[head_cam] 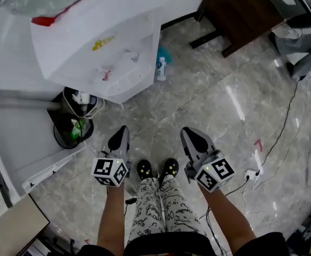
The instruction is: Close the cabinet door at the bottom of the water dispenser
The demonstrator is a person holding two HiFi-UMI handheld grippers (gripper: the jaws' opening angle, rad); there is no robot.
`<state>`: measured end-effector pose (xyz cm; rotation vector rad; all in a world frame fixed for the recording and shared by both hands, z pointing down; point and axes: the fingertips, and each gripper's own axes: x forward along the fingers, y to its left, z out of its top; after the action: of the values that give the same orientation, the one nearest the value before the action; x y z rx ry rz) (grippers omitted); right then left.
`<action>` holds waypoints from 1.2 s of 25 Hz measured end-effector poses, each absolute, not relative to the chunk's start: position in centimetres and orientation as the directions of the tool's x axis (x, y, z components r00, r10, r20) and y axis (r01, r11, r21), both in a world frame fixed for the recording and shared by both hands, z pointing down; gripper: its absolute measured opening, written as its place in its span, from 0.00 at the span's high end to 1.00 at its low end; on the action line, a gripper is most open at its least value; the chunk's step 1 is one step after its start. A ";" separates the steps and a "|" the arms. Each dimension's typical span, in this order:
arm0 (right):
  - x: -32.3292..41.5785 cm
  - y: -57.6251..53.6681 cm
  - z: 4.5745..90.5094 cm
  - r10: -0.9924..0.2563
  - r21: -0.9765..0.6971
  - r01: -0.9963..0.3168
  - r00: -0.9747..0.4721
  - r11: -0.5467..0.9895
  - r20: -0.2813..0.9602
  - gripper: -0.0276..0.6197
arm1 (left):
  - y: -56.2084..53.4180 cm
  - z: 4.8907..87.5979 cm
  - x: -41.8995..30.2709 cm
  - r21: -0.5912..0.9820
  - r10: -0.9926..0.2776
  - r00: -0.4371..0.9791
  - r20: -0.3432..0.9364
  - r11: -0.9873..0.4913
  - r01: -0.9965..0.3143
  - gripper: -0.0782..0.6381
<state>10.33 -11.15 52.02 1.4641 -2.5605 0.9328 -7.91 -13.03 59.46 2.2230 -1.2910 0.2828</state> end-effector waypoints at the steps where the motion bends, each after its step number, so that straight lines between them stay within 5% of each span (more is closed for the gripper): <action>1: 10.8 -9.7 50.3 -0.774 -0.490 -0.798 -0.542 0.351 0.328 0.93 | -11.9 56.9 -7.8 0.358 -0.752 0.505 0.424 -0.373 -0.856 0.89; 10: 7.2 -5.6 31.8 -0.765 -0.508 -0.686 -0.639 0.522 0.077 0.93 | -7.8 35.8 -5.4 0.269 -0.753 0.585 0.301 -0.521 -0.810 0.89; 19: 1.9 0.1 20.1 -0.578 -0.410 -0.501 -0.812 0.762 -0.082 0.93 | -1.9 23.6 -6.1 0.256 -0.797 0.586 0.149 -0.541 -0.801 0.89; 30: 2.4 1.3 19.1 -0.583 -0.376 -0.528 -0.812 0.762 -0.042 0.93 | -0.4 20.5 -5.3 0.205 -0.788 0.605 0.111 -0.578 -0.790 0.89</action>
<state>2.41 1.30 19.08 0.9820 -3.0945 0.5828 -5.34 -0.43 20.49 2.5998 -1.3000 0.0112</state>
